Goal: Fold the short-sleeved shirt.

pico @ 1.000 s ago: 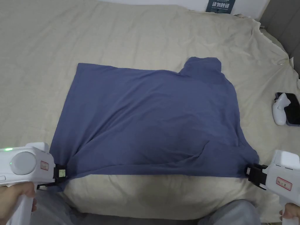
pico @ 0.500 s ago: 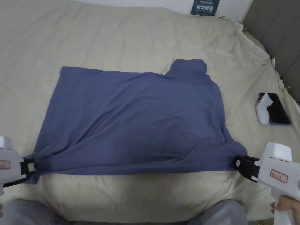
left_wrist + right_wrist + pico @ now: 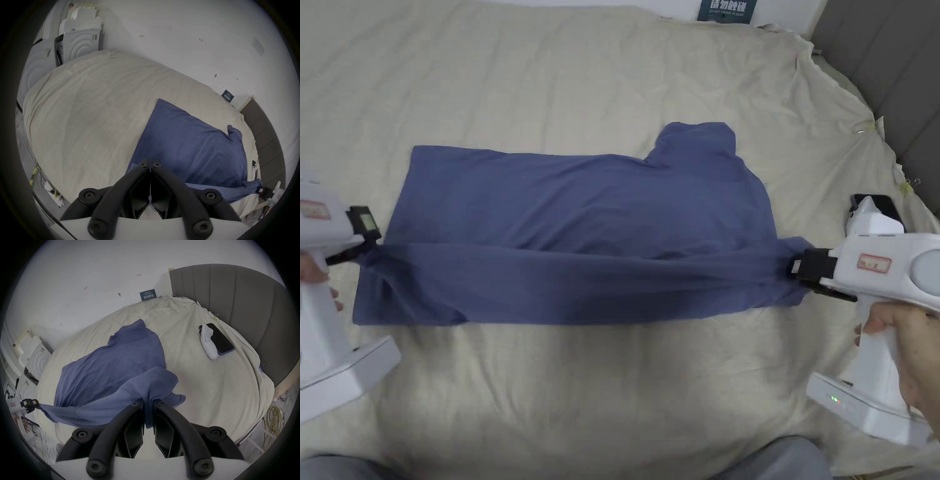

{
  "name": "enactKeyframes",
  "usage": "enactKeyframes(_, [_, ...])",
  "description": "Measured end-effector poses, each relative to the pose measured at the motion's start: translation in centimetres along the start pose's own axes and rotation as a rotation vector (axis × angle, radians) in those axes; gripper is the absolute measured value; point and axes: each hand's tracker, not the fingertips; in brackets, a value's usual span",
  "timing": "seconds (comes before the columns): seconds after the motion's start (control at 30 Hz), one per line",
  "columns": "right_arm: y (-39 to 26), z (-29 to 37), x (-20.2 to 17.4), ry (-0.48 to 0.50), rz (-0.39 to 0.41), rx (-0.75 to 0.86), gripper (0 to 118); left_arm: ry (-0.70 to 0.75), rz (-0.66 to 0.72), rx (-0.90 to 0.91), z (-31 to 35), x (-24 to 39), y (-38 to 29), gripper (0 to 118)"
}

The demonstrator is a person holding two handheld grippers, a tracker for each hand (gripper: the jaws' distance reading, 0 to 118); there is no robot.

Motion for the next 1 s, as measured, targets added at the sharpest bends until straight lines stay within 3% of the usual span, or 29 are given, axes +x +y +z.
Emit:
enactKeyframes(0.13, [2.2, -3.5, -0.8, -0.075, -0.001, -0.029, 8, 0.101, -0.111, 0.027, -4.2, 1.9, 2.2, 0])
enactKeyframes(0.33, [4.6, -8.4, -1.2, -0.082, -0.067, -0.09, 8, 0.103, -0.097, -0.043, -10.0, 3.0, 3.3, 0])
enactKeyframes(0.5, [5.4, -11.6, -1.4, -0.132, -0.038, -0.178, 9, 0.138, -0.132, -0.087, -12.9, 3.5, 2.3, 0])
enactKeyframes(0.57, [5.6, -12.2, -1.5, -0.164, -0.033, -0.225, 16, 0.149, -0.128, -0.087, -13.3, 3.3, 2.2, 0])
enactKeyframes(0.6, [5.7, -12.2, -1.5, -0.17, -0.033, -0.217, 35, 0.16, -0.121, -0.076, -13.4, 3.2, 2.2, 0])
enactKeyframes(0.63, [5.8, -12.0, -1.4, -0.176, -0.029, -0.219, 56, 0.161, -0.117, -0.065, -13.1, 3.1, 2.4, 14])
enactKeyframes(0.67, [6.0, -11.7, -1.4, -0.187, -0.022, -0.222, 78, 0.159, -0.112, -0.056, -12.9, 3.1, 2.7, 34])
enactKeyframes(0.7, [6.1, -11.4, -1.3, -0.193, -0.02, -0.219, 95, 0.166, -0.114, -0.045, -12.4, 3.0, 3.1, 67])
enactKeyframes(0.73, [6.1, -10.5, -1.4, -0.204, -0.015, -0.2, 97, 0.165, -0.118, -0.036, -11.7, 2.9, 3.5, 102])
enactKeyframes(0.77, [6.3, -9.6, -1.6, -0.218, -0.003, -0.164, 97, 0.164, -0.126, -0.011, -10.9, 2.9, 3.6, 117])
enactKeyframes(0.93, [6.9, -3.4, -2.7, -0.184, 0.098, 0.017, 97, 0.163, -0.215, 0.213, -4.4, 3.6, 4.5, 118])
enactKeyframes(1.0, [6.2, -0.1, -3.2, -0.15, 0.128, 0.16, 97, 0.145, -0.248, 0.259, -1.5, 3.8, 4.3, 118])
